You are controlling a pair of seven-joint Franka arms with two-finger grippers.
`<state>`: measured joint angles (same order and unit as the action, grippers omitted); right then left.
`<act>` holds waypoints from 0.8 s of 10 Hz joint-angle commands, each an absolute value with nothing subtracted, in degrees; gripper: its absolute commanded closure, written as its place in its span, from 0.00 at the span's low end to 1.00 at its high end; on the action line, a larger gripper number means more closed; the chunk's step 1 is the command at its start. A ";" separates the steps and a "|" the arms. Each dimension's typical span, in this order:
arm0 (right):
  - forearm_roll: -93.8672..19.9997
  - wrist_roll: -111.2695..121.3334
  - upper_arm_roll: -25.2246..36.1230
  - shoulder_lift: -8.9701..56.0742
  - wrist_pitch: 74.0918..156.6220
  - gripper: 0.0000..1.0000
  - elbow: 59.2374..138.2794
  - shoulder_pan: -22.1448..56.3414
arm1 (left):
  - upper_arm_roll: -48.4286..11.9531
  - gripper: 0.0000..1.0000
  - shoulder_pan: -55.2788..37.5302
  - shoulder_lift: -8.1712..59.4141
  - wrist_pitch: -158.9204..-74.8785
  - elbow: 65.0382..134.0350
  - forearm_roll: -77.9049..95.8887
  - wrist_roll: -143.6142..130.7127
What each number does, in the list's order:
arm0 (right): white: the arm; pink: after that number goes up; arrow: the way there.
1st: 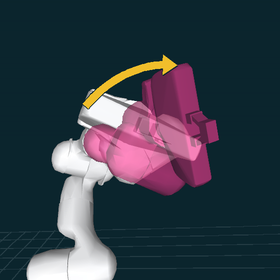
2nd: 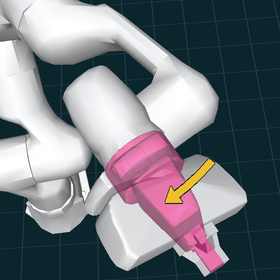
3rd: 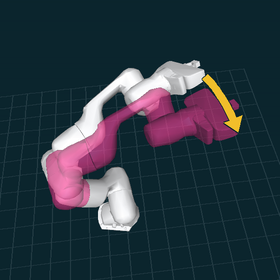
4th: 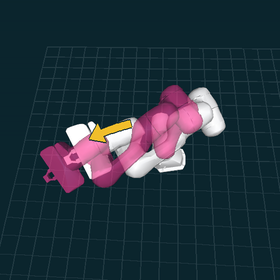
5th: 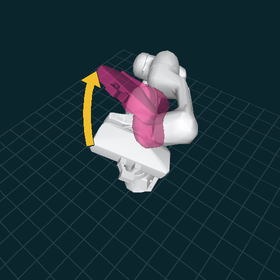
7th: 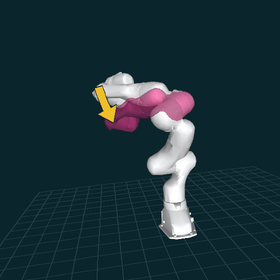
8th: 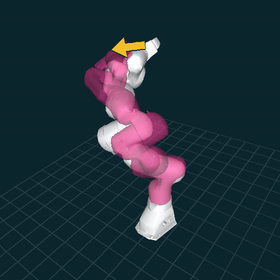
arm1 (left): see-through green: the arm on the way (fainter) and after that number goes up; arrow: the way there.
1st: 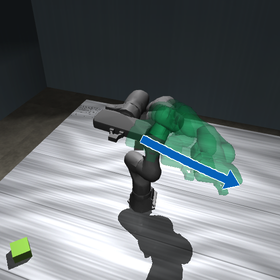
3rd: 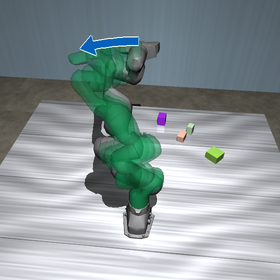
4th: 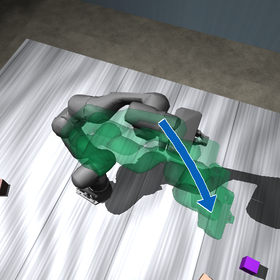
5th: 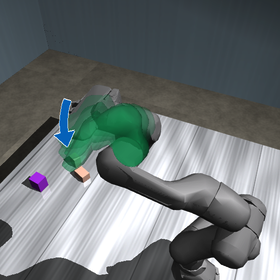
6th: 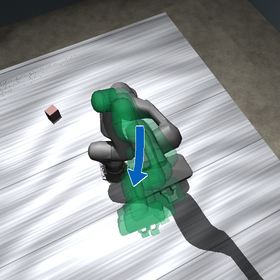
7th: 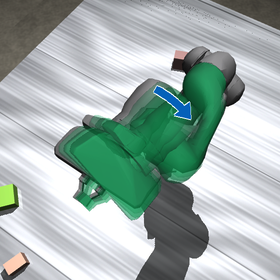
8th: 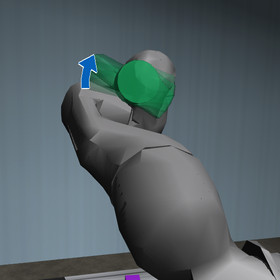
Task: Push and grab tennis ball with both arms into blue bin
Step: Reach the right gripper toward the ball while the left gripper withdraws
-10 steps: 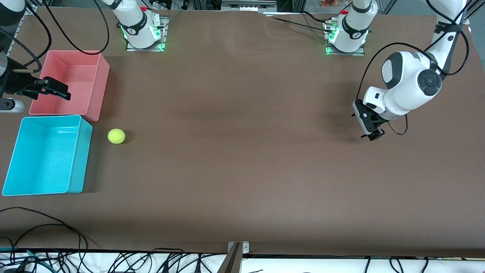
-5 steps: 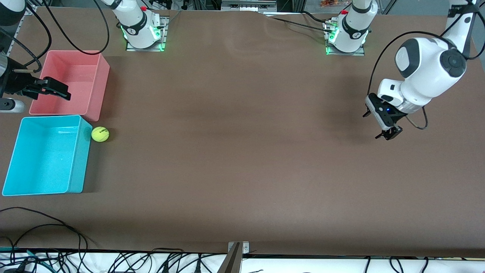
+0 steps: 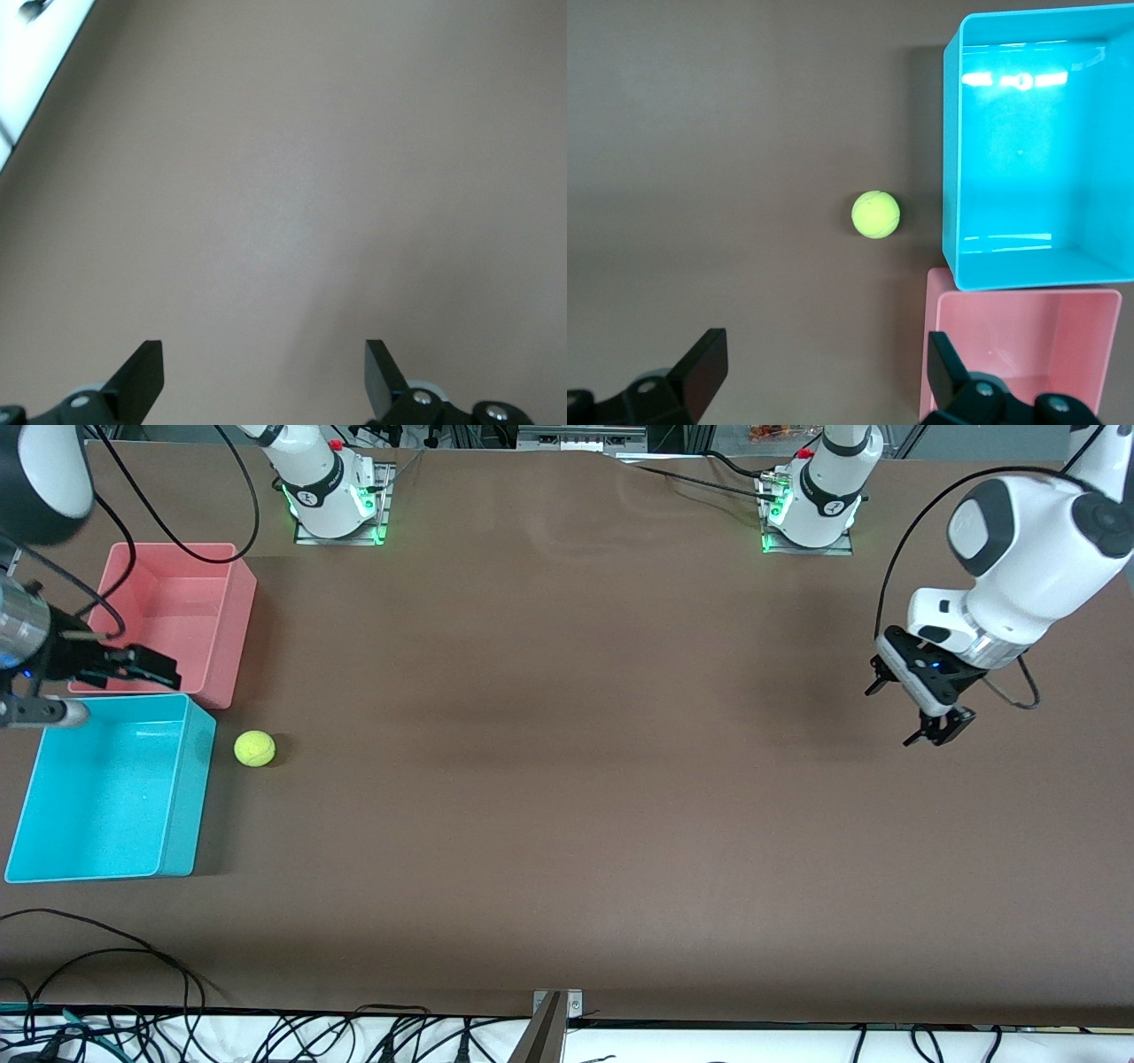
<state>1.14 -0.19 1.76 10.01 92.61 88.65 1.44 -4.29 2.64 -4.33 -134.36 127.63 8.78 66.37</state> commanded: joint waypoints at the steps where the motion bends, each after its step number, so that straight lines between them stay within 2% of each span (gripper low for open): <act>1: 2.20 -0.35 1.67 17.02 97.44 0.00 88.07 1.05 | -3.60 0.00 2.72 -7.47 -120.11 121.31 7.56 45.51; 6: 2.90 -0.88 1.58 31.17 114.22 0.00 89.46 1.67 | -3.78 0.00 2.11 -7.38 -96.72 105.84 2.29 22.35; 8: 6.22 -0.97 1.67 31.47 115.22 0.00 93.32 1.93 | -3.69 0.00 2.02 -7.38 -90.74 101.01 1.68 20.40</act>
